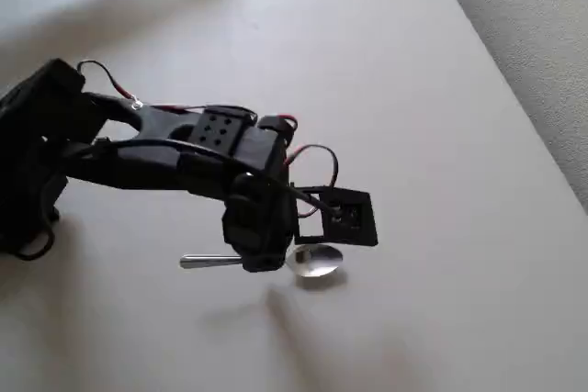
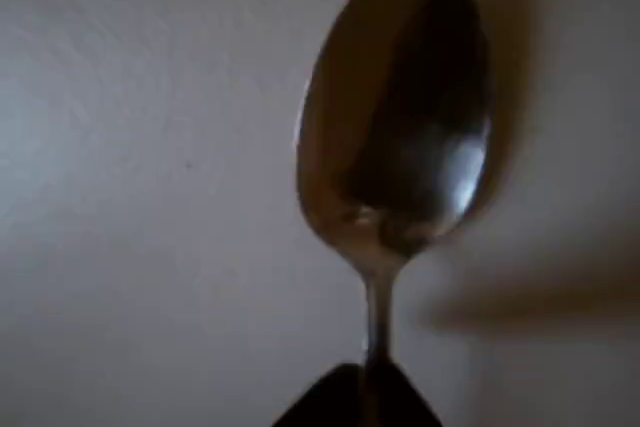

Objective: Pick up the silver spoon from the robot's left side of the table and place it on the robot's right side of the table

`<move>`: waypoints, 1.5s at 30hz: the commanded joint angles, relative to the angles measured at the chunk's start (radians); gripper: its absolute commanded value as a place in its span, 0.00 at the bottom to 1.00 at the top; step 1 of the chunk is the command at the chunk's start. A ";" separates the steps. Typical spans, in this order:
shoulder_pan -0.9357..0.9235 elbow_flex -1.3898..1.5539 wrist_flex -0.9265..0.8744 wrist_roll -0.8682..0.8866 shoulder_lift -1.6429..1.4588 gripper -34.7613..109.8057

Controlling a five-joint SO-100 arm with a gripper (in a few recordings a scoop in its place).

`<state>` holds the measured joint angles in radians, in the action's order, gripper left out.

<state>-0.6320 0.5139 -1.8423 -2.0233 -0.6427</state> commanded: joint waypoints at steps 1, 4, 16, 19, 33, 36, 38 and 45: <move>-0.005 0.002 -0.009 -0.021 -0.005 0.23; 0.000 0.000 -0.009 -0.020 0.009 0.23; -0.003 -0.009 -0.006 0.018 0.032 0.31; -0.005 -0.009 -0.006 0.028 0.032 0.41; 0.126 0.000 -0.009 0.310 -0.305 0.43; 0.202 0.037 -0.012 0.525 -0.449 0.35; 0.262 0.038 -0.011 0.732 -0.526 0.24; 0.443 0.259 -0.002 1.335 -0.862 0.23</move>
<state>-0.3037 0.6473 -1.8484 -1.1382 -1.1735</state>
